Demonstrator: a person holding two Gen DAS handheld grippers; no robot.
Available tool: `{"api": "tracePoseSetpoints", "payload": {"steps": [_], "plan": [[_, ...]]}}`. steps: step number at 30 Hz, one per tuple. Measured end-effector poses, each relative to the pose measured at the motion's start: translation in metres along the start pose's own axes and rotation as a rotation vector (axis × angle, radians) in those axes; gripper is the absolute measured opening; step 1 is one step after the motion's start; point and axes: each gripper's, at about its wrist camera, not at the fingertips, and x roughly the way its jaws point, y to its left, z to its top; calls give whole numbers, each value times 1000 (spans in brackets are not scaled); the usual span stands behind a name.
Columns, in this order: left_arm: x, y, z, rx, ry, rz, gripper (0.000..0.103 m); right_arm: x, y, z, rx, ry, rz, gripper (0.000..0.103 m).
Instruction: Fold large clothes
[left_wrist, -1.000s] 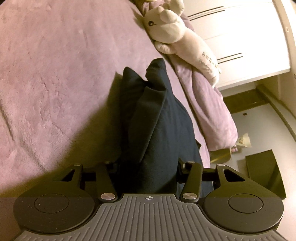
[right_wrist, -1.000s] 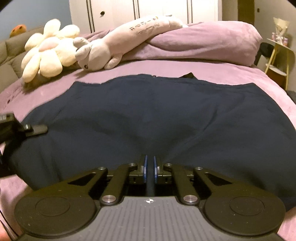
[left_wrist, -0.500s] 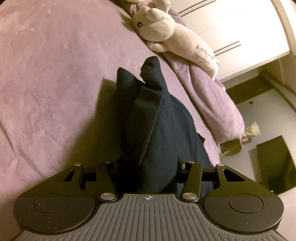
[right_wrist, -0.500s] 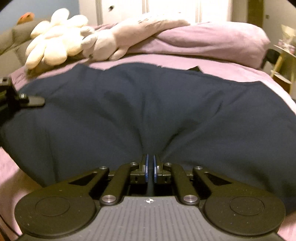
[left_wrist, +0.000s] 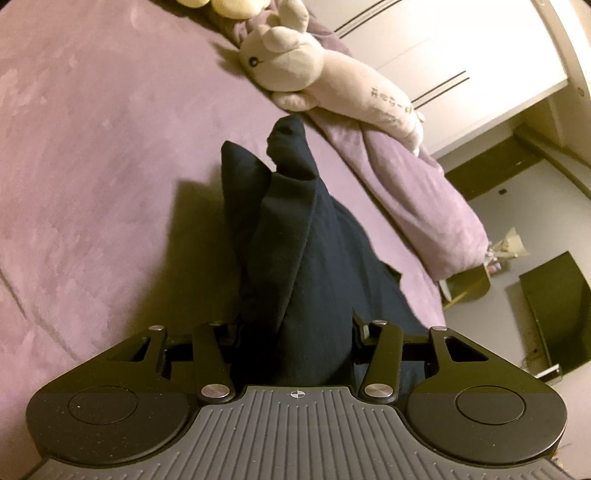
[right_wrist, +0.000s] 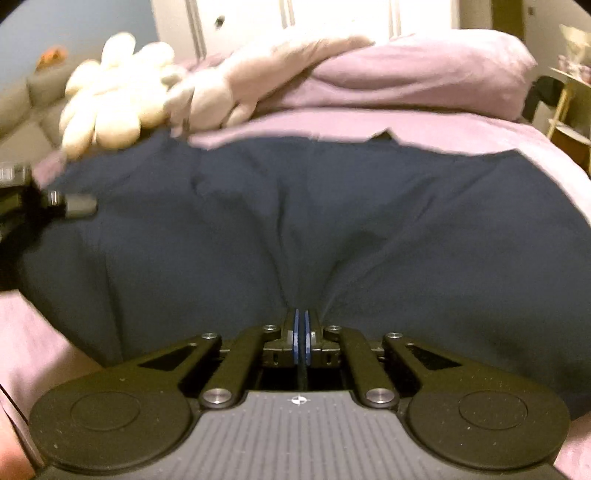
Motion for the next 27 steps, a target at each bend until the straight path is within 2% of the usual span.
{"api": "tracePoseSetpoints", "payload": {"steps": [2,5,12,16,19,21,24,26,27], "plan": [[-2,-7,2,21,4,1,51,-13,-14,2,32,-57,-67,14],[-3,-28,2,80,5,20,51,-31,-46,3,116,-102,-135,17],[-4,-108,-12,241,8,-72,49,-57,-114,-8,293,-162,-255,17],[21,-167,-47,339,60,-177,49,-65,-132,-15,357,-185,-271,17],[60,-202,-84,414,117,-200,49,-75,-143,-20,378,-194,-274,18],[90,-215,-109,447,170,-172,49,-80,-149,-22,384,-198,-283,19],[124,-222,-144,526,240,-97,58,-92,-159,-25,401,-206,-280,19],[123,-223,-160,571,210,-96,65,-99,-163,-21,400,-214,-268,19],[115,-224,-166,606,180,-111,76,-102,-162,-18,394,-226,-253,19]]}}
